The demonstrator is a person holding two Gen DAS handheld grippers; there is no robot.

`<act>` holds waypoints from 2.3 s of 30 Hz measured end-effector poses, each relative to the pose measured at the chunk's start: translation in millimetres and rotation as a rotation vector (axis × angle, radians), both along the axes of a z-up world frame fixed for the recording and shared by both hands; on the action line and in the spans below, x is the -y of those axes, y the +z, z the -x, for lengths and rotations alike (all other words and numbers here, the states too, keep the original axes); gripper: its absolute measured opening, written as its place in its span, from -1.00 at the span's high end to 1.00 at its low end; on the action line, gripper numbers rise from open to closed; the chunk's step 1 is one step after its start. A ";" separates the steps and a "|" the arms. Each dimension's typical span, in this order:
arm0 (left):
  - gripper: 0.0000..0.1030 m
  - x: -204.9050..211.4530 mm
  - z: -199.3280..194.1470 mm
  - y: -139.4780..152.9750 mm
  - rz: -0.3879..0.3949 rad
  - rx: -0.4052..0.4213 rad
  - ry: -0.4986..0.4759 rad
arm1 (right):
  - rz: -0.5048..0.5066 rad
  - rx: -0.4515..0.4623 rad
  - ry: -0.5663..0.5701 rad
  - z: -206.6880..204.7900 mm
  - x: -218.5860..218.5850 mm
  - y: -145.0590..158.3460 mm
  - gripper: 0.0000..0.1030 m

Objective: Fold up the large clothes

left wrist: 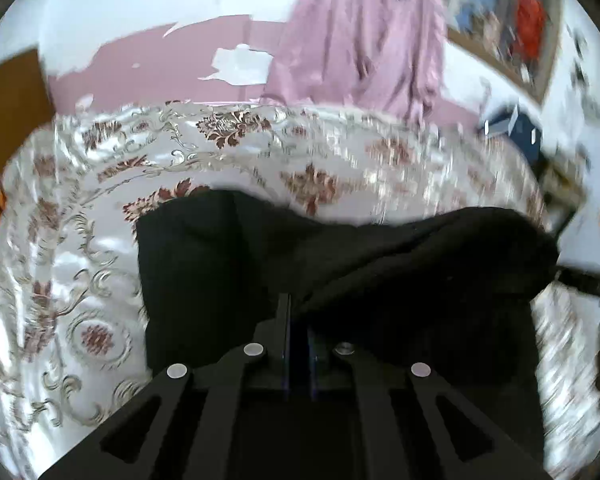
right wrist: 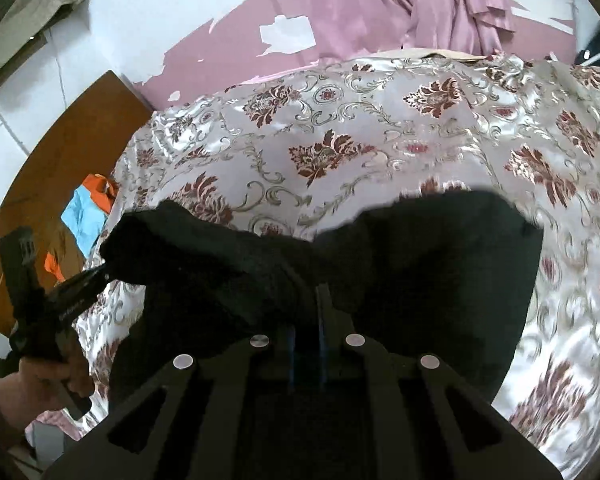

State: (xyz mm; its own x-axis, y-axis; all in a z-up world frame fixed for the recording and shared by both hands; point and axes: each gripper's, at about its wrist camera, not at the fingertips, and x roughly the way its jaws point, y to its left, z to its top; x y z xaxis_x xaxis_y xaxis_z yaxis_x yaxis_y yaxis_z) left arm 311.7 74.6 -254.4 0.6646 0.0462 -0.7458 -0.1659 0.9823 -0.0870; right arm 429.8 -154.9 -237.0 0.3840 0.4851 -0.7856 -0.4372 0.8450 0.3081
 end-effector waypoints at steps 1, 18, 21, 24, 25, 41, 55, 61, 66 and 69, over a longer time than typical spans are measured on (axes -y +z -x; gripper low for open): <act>0.87 4.1 0.7 -11.4 -0.018 -0.019 -0.009 | 0.026 0.013 0.006 7.4 0.9 -6.3 0.86; 0.77 -13.4 52.2 -12.5 -0.013 -0.108 -0.032 | 0.327 0.161 0.166 55.2 -5.6 -81.2 0.85; 0.77 -29.1 51.0 0.5 0.045 -0.073 0.022 | 0.320 0.153 0.151 54.4 -5.8 -76.8 0.85; 0.77 -23.6 20.1 13.5 0.060 -0.023 -0.016 | 0.320 0.158 0.148 55.8 -7.7 -78.4 0.85; 0.77 -19.8 7.3 13.7 0.058 -0.020 -0.024 | 0.323 0.160 0.149 56.6 -8.0 -78.6 0.85; 0.82 20.5 -40.4 -63.7 -0.022 -0.183 -0.084 | 0.109 0.147 0.031 70.0 11.5 -11.7 0.27; 0.82 32.2 -28.2 -111.6 -0.057 -0.210 -0.041 | 0.213 0.089 0.051 38.4 -57.2 -124.2 0.26; 0.82 34.0 -32.7 -128.9 -0.066 -0.217 -0.047 | 0.223 0.081 0.055 34.6 -57.8 -144.2 0.26; 0.83 33.0 -35.4 -127.7 -0.060 -0.237 -0.047 | 0.257 0.088 0.063 32.1 -65.1 -146.1 0.26; 0.82 29.3 -36.0 -115.2 -0.016 -0.257 -0.016 | 0.279 0.099 0.070 31.7 -69.5 -135.0 0.27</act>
